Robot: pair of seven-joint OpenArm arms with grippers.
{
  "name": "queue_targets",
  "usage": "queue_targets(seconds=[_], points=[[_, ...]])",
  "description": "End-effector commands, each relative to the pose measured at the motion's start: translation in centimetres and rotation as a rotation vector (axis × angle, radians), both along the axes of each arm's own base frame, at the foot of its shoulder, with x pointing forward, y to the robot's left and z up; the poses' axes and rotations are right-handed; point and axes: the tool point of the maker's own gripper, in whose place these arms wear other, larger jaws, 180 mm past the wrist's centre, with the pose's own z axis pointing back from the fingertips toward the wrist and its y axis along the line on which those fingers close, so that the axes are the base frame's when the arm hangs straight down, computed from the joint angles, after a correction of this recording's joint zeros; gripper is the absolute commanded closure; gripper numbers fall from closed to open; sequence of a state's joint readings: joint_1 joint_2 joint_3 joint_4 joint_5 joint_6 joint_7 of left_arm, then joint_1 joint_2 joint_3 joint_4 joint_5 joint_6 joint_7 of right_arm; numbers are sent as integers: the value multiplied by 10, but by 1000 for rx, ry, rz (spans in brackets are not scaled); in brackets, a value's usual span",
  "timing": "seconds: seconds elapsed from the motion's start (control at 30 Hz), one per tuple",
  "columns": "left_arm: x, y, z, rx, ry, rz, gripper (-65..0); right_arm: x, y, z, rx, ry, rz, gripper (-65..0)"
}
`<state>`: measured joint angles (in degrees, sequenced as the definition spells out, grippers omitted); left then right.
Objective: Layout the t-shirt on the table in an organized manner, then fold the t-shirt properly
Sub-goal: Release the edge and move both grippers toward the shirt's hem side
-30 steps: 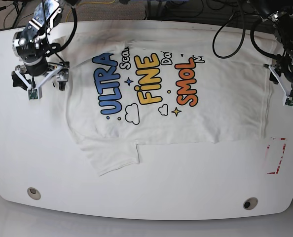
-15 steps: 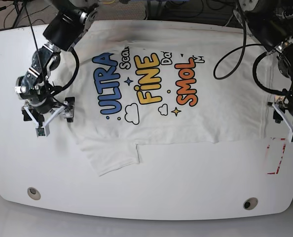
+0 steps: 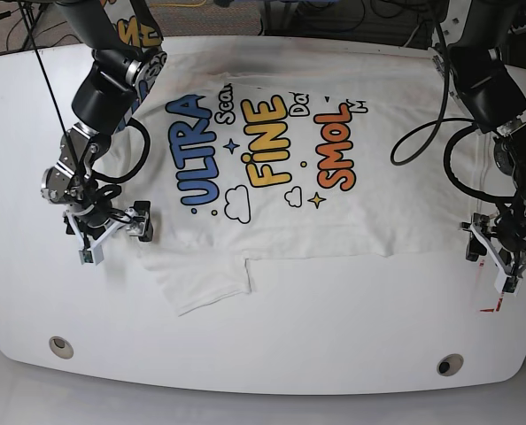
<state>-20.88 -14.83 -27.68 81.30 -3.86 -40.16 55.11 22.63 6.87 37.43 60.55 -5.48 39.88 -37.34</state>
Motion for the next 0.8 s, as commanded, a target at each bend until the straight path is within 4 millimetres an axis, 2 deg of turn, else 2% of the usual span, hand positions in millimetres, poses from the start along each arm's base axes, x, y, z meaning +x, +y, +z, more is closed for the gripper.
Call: queue_targets(seconds=[0.0,0.1,0.4,0.6,0.77], points=[[11,8,19,2,-64,4,-353,16,-2,16,14,-71,-8,-650],[12,7,13,-15,-53,13,-353,15,16,6,36,-47,23,-650],[12,6,7,-26,-39,12,-353,17,44,0,74,-44,59,-650],[14,4,9,-27,-45,11,-353,21,48,3,84,-72,57,-650],[18,5,11,-38,-45,14,-353,19,60,-5,112,-56,65,-515]])
